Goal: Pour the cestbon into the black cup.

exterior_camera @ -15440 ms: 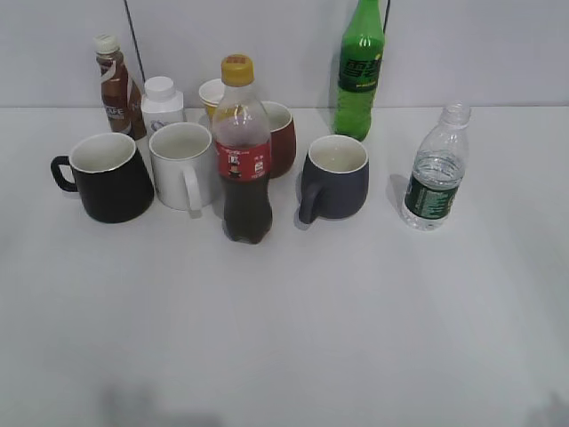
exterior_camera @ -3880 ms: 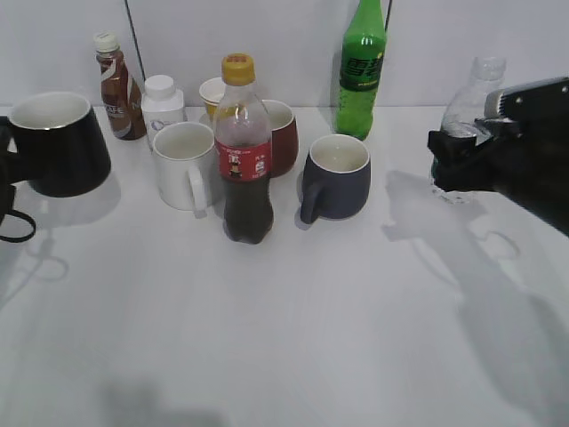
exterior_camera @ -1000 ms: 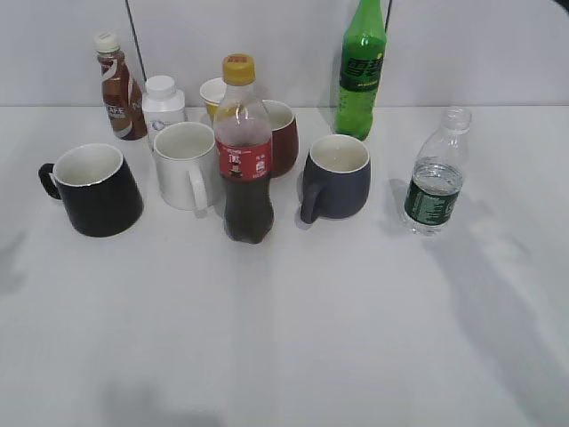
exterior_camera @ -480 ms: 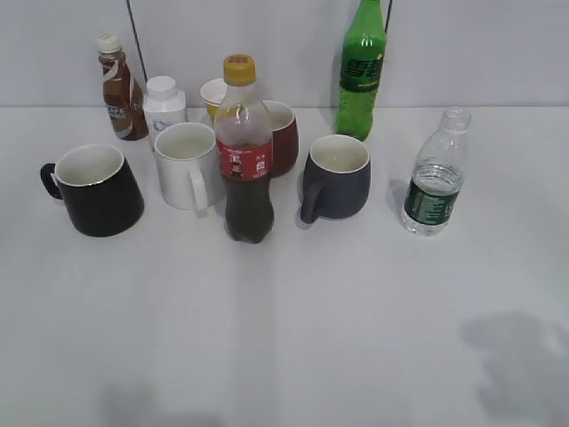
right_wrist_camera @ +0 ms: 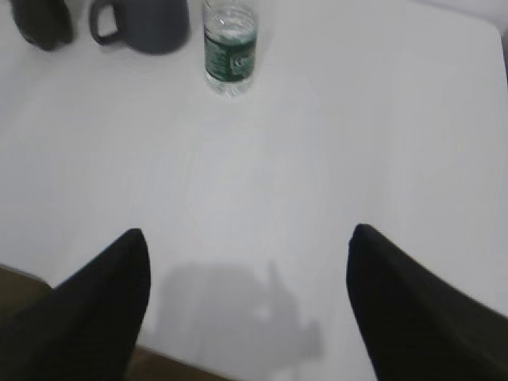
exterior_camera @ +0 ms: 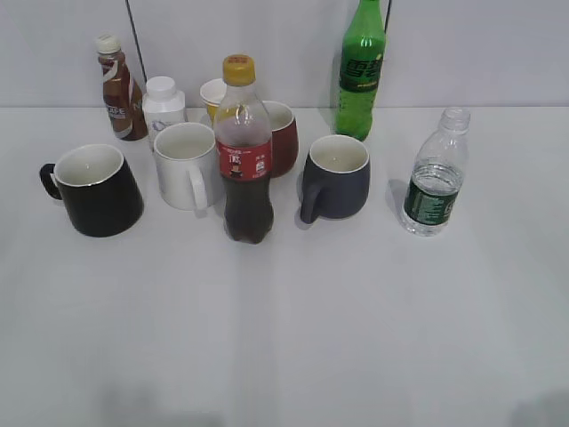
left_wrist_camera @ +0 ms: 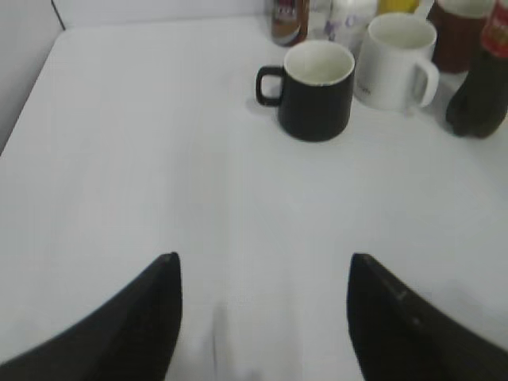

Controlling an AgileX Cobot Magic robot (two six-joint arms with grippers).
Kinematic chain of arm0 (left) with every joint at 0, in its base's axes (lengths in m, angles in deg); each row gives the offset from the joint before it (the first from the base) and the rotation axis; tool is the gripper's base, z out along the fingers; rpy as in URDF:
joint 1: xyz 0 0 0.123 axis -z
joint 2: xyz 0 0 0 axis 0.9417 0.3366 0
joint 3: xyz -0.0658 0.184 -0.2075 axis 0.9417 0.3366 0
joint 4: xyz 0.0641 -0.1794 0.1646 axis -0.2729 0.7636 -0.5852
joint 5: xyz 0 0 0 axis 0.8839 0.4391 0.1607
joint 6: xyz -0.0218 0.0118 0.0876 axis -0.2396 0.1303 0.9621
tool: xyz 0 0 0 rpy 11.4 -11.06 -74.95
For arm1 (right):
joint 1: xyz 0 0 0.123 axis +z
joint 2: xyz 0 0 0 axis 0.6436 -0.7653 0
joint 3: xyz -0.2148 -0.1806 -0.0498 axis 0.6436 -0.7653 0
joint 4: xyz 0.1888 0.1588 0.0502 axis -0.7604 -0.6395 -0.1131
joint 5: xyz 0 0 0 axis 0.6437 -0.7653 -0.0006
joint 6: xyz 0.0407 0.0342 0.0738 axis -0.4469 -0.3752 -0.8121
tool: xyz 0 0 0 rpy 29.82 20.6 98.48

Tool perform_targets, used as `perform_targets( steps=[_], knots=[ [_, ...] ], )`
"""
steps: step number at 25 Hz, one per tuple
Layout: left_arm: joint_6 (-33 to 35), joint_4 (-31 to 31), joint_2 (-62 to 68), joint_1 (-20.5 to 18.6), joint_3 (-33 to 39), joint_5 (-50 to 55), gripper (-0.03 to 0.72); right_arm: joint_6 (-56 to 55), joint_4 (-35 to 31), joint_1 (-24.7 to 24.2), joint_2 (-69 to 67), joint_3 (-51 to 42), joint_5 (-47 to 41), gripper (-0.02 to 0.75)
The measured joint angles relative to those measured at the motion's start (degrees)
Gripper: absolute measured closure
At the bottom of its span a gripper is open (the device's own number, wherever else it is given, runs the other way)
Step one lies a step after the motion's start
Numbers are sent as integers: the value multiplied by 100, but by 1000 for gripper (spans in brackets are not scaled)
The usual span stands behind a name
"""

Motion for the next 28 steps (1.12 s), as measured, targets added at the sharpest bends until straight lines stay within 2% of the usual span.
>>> perform_targets(
  steps=[8, 15, 17, 22, 25, 28],
  knots=[
    [-1, 116, 0, 0, 168, -346, 153, 83, -75, 0, 33, 0, 89, 146],
    [-6, 107, 0, 0, 168, -364, 149, 83, -101, -90, 33, 0, 131, 146],
    [-6, 115, 0, -6, 168, -369, 149, 89, -102, -389, 43, 0, 134, 146],
    [-6, 122, 0, -155, 168, -369, 153, 89, -102, -1663, 144, 0, 148, 146],
    [-6, 122, 0, -173, 168, -376, 175, 89, -98, -2003, 294, 0, 140, 146],
    [-6, 121, 0, -173, 168, -371, 201, 95, -91, -2035, 319, 0, 145, 146]
  ],
)
